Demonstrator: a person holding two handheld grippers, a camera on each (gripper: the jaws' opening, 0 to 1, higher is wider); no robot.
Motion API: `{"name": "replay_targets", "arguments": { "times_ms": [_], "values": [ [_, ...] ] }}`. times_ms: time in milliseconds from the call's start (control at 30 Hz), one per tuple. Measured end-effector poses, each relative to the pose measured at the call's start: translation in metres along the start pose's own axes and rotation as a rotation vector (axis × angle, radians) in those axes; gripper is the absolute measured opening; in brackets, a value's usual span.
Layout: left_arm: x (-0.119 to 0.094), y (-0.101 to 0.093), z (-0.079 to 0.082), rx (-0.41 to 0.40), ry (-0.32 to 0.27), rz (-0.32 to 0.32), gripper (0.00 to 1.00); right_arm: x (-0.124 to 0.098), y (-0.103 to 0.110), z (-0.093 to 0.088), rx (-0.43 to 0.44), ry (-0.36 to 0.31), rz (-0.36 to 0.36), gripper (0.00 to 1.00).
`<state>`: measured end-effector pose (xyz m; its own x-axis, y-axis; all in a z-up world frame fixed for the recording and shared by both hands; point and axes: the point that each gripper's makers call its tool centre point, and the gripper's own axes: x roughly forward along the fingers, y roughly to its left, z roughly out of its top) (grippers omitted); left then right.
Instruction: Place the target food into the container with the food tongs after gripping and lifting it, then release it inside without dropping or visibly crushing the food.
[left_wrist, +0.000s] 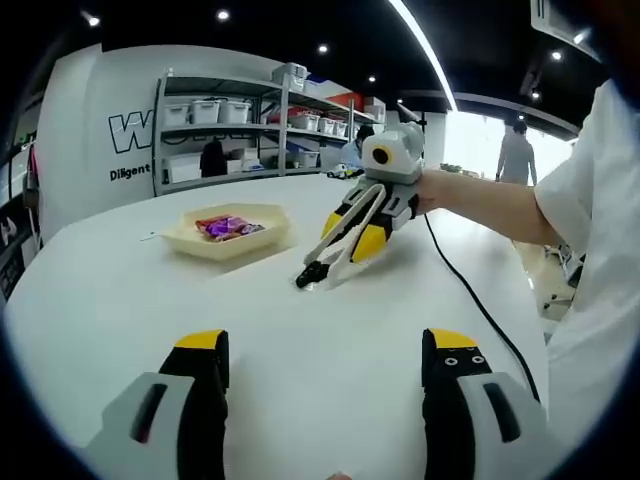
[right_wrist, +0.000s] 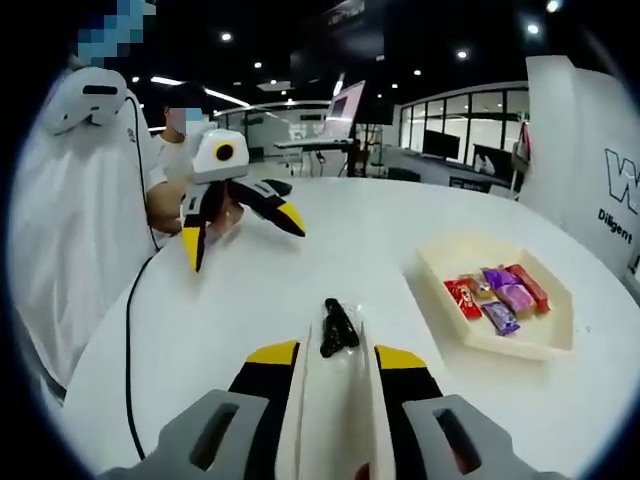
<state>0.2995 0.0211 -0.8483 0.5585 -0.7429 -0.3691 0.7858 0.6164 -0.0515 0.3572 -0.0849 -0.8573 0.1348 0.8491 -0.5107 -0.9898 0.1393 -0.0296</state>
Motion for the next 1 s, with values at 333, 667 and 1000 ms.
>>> {"name": "replay_targets", "arguments": {
  "times_ms": [333,667,1000],
  "values": [
    [-0.0004,0.0000,-0.0004,0.001,0.001,0.000,0.77,-0.0019,-0.0022,0.0042,0.014,0.000,-0.010,0.20],
    [-0.0013,0.0002,-0.0002,0.001,-0.002,0.002,0.77,0.0028,-0.0016,0.0030,-0.016,0.037,0.012,0.20],
    [-0.0021,0.0019,-0.0007,-0.002,-0.004,0.004,0.77,0.0024,-0.0029,0.0002,-0.016,0.054,0.020,0.19]
  ]
}}
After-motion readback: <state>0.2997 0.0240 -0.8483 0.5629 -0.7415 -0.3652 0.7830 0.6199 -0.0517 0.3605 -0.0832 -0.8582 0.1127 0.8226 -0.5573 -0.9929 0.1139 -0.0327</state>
